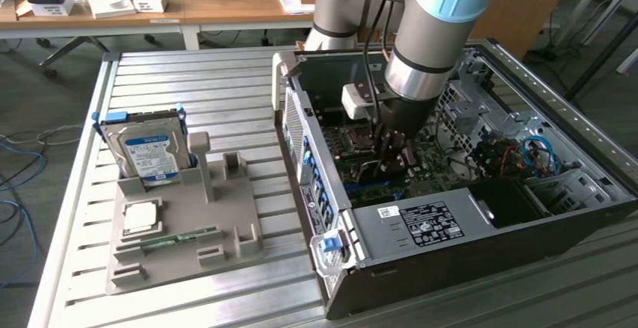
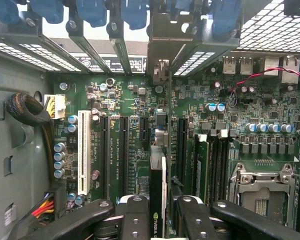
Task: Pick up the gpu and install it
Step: 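Insert the gpu into the slot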
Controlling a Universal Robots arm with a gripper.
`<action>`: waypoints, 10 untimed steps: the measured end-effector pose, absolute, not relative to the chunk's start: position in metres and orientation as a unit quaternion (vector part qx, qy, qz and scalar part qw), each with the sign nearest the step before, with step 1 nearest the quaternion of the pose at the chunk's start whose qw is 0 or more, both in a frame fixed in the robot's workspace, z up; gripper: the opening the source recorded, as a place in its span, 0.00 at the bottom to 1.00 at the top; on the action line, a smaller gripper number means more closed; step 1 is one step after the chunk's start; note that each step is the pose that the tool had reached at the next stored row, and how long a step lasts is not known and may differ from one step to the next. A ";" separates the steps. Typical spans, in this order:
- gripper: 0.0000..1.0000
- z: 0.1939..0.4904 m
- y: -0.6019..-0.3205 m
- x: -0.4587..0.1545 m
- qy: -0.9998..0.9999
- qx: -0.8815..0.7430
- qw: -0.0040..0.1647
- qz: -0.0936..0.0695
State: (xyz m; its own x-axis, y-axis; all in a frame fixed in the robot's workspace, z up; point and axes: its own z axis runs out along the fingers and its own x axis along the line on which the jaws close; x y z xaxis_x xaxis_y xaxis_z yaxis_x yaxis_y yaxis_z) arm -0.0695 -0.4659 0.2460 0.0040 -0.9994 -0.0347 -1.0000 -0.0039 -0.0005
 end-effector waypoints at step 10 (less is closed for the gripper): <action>0.26 0.245 -0.466 -0.070 0.706 -0.708 0.012 0.012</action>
